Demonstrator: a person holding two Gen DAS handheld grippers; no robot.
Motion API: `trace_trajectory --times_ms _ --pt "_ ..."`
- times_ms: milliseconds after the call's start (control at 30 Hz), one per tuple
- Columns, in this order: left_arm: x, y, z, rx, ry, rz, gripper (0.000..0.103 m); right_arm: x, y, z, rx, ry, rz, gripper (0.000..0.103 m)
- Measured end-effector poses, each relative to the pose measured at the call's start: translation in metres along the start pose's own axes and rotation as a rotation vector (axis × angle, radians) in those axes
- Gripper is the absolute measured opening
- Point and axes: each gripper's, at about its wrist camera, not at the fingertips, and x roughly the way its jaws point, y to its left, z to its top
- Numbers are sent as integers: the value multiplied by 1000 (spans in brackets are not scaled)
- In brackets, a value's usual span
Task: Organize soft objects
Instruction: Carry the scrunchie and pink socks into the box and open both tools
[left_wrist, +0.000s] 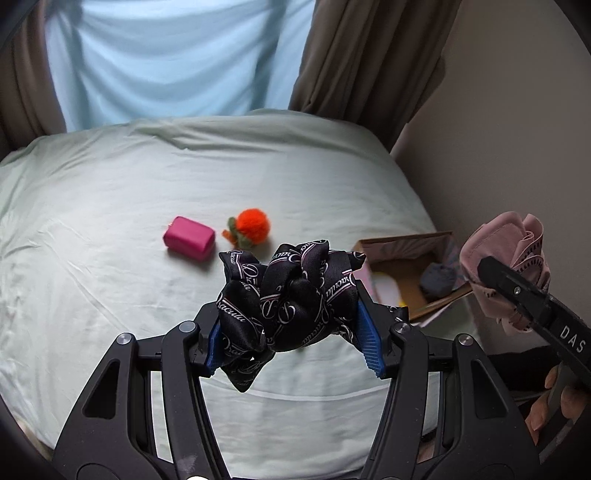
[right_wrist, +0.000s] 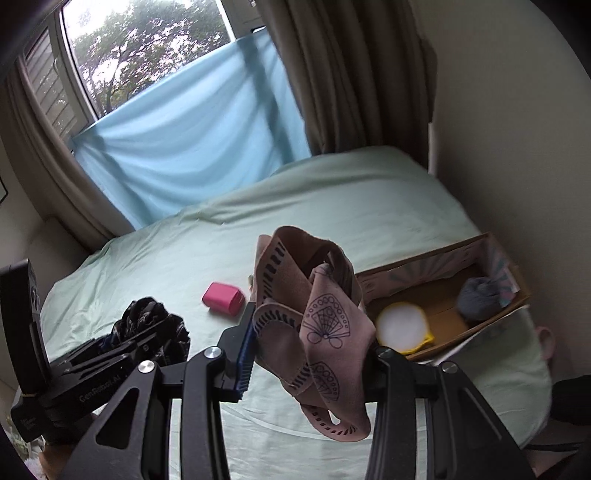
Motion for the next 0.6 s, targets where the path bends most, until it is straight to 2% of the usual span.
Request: trace_trajectory --times_ms 267,433,600 --pt "12 -89 16 34 -1 -17 55 -25 -72 43 5 -8 -44 38" --pt "51 -151 27 44 42 -33 55 -16 -138 63 30 23 -74 38" --pt "105 -203 34 34 110 -33 55 13 -199 79 28 81 -96 38"
